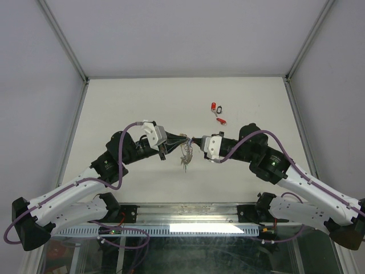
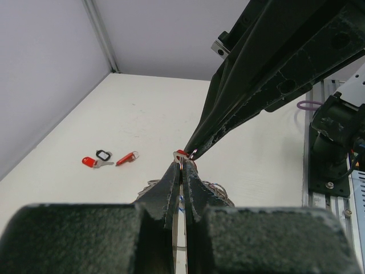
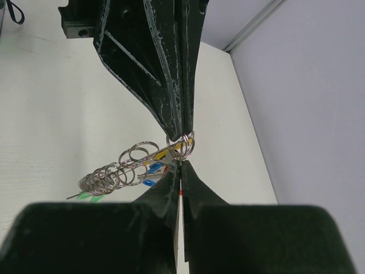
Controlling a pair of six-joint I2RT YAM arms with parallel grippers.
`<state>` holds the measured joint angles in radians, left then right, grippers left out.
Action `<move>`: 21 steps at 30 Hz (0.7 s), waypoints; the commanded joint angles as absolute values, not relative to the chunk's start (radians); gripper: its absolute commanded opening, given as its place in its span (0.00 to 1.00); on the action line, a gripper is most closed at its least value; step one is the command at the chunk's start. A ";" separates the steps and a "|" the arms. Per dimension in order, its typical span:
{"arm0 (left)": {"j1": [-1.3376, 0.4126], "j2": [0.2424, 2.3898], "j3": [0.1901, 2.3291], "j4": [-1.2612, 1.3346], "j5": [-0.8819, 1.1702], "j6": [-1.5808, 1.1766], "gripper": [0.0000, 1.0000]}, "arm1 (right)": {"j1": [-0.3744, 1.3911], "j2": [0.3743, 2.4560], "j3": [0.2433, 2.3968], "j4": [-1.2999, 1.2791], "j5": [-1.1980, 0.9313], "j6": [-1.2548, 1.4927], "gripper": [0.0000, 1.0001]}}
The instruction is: Put the keys on the keyring
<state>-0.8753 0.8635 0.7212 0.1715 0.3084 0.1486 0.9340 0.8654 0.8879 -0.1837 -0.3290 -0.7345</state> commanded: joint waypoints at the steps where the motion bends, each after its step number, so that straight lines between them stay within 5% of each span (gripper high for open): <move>1: -0.870 0.842 0.762 0.221 0.284 0.148 0.00 | 0.945 0.869 0.908 -0.124 -0.344 -0.718 0.00; 21: -0.870 0.845 0.764 0.218 0.281 0.150 0.00 | 0.952 0.885 0.898 -0.128 -0.351 -0.724 0.00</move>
<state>-0.8753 0.8631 0.7212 0.1619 0.2893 0.1486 0.9436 0.8879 0.8875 -0.1837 -0.3302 -0.7322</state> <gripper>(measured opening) 0.006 0.006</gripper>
